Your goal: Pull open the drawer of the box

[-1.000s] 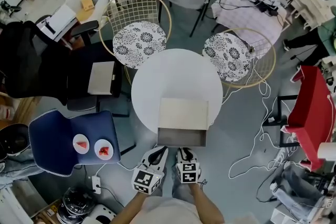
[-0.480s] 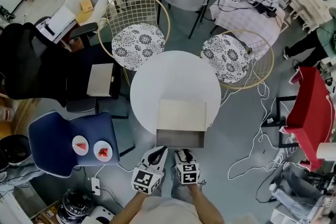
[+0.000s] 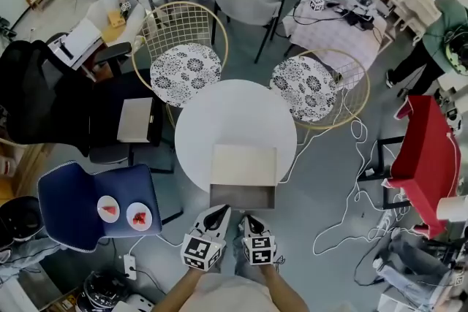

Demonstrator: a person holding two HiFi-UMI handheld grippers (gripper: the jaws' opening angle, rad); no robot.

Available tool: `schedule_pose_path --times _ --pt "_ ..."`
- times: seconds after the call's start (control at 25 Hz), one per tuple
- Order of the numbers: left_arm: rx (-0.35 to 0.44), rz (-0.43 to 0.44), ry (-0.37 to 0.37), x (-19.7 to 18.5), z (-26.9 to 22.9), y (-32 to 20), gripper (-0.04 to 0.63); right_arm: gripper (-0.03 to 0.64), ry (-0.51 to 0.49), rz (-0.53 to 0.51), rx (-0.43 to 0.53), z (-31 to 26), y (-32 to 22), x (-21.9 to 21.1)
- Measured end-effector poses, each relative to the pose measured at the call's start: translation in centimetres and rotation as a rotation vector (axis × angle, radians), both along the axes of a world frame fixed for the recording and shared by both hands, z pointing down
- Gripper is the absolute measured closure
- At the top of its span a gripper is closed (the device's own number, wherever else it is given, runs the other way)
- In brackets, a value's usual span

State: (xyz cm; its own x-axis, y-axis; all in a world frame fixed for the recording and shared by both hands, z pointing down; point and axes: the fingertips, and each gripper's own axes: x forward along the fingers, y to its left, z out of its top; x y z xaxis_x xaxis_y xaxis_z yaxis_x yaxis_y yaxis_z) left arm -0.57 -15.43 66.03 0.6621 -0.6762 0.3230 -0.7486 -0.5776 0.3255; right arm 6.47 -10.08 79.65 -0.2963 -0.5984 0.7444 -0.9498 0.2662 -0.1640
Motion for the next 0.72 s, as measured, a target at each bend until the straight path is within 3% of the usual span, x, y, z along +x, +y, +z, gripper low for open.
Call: schedule_pose_path --times 0.4,0.72 --pt "0.071 -0.012 -0.022 1.6 -4.4 -1.4 0.583 0.601 -0.016 -0.002 0.133 -6.0 -3.2 1.6" --pt "0.162 -0.068 -0.036 1.9 -8.6 -3.1 0.583 0.601 -0.054 -0.054 0.429 -16.7 -9.2 3.0"
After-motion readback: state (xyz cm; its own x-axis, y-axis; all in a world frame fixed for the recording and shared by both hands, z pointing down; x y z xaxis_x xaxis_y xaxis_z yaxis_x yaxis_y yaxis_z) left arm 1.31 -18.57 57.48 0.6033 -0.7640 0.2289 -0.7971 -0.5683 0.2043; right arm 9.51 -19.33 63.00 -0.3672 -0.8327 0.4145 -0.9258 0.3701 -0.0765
